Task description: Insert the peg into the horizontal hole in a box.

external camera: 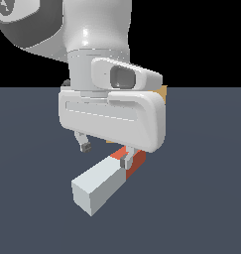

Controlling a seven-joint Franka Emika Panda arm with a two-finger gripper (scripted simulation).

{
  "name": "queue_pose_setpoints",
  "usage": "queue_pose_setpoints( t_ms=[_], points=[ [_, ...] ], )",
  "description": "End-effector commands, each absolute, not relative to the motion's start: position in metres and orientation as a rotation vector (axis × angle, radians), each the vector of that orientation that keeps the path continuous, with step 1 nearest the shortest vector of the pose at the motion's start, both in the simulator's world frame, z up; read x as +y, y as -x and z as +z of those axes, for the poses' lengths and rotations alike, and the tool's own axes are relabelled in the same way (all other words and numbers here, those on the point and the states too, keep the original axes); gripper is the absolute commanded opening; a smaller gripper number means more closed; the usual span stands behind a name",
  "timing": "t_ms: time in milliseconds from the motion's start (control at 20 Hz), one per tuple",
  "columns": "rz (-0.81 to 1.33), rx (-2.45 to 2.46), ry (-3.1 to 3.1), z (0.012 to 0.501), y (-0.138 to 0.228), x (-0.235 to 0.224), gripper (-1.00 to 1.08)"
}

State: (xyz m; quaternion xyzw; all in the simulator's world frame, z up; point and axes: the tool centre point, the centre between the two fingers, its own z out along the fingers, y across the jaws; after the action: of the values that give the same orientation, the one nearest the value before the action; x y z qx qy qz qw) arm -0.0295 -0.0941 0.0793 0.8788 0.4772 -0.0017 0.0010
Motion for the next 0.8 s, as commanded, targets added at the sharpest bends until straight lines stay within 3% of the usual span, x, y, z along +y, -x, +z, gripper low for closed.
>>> queue_pose_setpoints(
  t_ms=[0, 750],
  points=[
    [-0.002, 1.449, -2.786, 0.075, 0.033, -0.098, 1.0],
    [-0.001, 1.428, -2.798, 0.042, 0.036, -0.1, 1.0]
  ],
)
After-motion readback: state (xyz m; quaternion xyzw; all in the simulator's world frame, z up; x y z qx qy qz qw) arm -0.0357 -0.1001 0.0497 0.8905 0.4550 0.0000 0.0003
